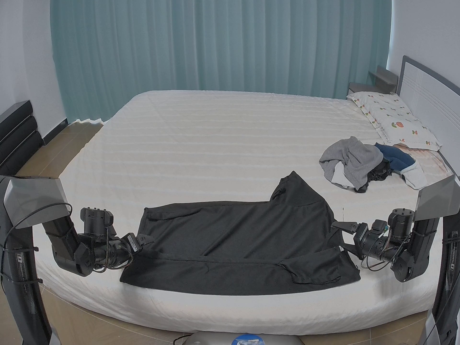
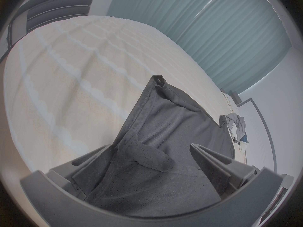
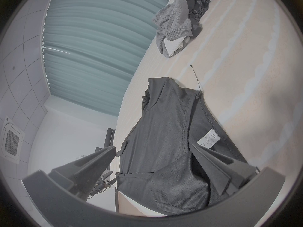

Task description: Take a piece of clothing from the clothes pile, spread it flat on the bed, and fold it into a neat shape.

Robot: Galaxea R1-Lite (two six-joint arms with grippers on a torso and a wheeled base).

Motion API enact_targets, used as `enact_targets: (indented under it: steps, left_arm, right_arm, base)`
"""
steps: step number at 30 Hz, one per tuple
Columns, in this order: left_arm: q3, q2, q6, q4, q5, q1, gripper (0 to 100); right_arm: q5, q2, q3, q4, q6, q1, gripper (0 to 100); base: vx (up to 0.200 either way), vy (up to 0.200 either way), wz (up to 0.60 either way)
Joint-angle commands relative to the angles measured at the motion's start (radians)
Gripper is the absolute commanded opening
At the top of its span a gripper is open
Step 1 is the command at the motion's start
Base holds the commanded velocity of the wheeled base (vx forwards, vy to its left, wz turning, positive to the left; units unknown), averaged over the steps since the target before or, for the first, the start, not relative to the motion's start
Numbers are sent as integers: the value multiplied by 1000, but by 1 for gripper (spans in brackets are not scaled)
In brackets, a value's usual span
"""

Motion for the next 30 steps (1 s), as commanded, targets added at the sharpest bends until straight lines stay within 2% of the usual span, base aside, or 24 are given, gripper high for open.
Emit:
enact_targets:
  steps: [1,3,4,15,20,26,30]
  left_arm:
    - [-3,7,0,-1,0,1,100]
    - [-5,13,0,-1,0,1,100]
    - [-5,13,0,-1,2,1,0]
    - [23,-27,3,1,3,38,0]
    - [43,-56,3,1,8,39,0]
    - [51,-59,3,1,8,36,0]
    - [52,-59,2,1,8,36,0]
  right_arm:
    - [0,1,0,0,0,0,100]
    - [0,1,0,0,-1,0,100]
    - [0,1,0,0,-1,0,100]
    - [-9,-57,12,4,-7,20,100]
    - [-12,-32,23,7,-104,51,100]
    - [-16,26,11,6,-221,52,100]
    - [-44,64,0,1,-305,54,100]
  base:
    - [0,0,0]
    - [0,0,0]
    - [0,0,0]
    - [0,0,0]
    - [0,0,0]
    - [0,0,0]
    - [0,0,0]
